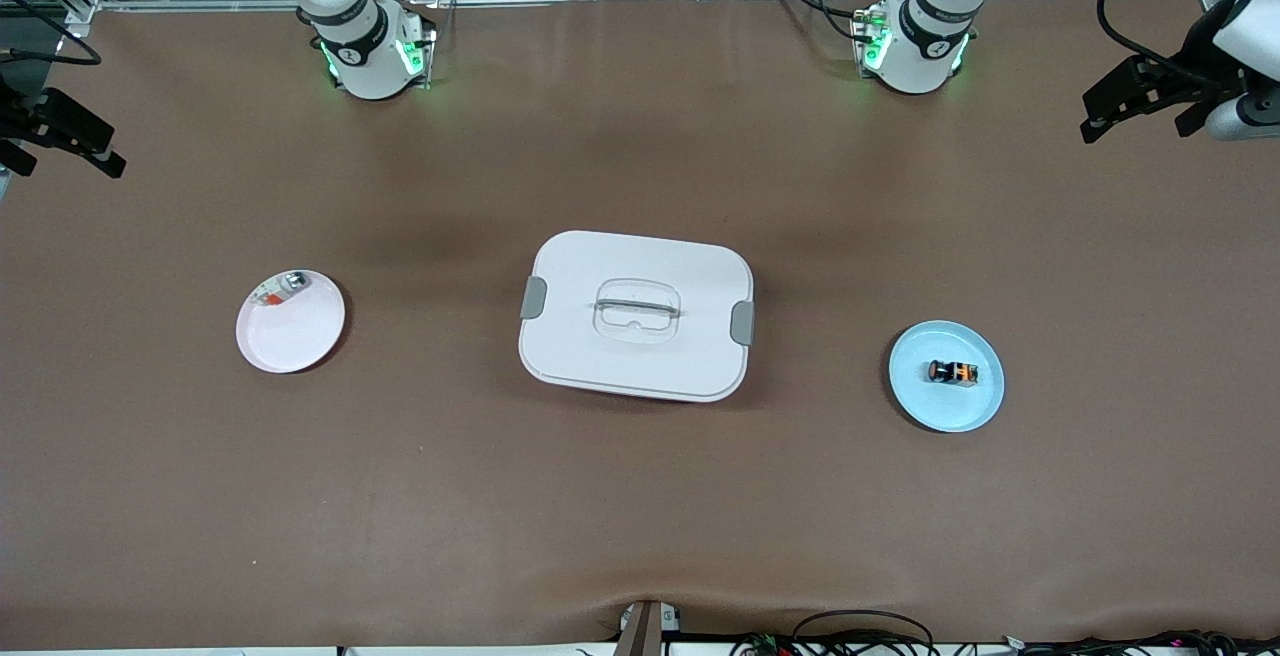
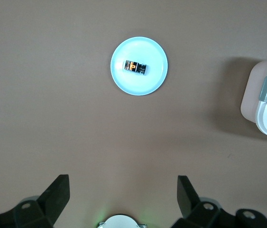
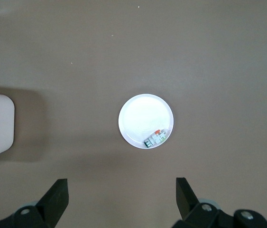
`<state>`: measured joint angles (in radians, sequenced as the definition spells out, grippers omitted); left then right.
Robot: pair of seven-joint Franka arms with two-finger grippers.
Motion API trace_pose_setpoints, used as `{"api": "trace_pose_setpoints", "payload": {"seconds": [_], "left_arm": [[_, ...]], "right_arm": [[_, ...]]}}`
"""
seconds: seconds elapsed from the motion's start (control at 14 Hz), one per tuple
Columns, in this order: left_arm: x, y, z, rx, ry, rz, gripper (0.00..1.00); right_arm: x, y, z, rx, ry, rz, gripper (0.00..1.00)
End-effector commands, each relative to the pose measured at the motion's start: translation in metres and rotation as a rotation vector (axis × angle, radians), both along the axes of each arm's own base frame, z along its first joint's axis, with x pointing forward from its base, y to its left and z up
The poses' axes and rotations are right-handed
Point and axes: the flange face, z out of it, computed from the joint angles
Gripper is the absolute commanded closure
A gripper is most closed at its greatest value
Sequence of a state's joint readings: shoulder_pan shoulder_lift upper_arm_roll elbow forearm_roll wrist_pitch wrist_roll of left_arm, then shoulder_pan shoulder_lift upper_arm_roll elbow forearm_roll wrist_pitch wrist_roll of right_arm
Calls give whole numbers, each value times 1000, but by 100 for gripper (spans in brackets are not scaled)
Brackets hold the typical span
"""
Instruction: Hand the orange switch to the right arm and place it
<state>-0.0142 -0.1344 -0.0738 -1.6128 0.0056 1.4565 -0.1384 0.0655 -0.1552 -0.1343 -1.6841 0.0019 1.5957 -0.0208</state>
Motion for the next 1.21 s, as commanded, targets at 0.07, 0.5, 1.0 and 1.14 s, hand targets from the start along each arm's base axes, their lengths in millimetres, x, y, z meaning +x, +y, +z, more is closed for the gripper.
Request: {"api": "trace_pose_setpoints", "payload": {"seconds": [0.07, 0.5, 1.0, 1.14], "left_arm": [[3, 4, 3, 16, 3, 0, 0], [25, 7, -18, 14, 38, 1, 0], [71, 7, -131, 38, 30, -13, 0], [77, 5, -167, 34, 17, -19, 0]], "right_arm": [[3, 1, 5, -3, -5, -9, 0], [3, 0, 5, -2, -5, -11, 0], [3, 0, 5, -3, -5, -9, 0], [3, -1, 5, -2, -5, -12, 0]]}}
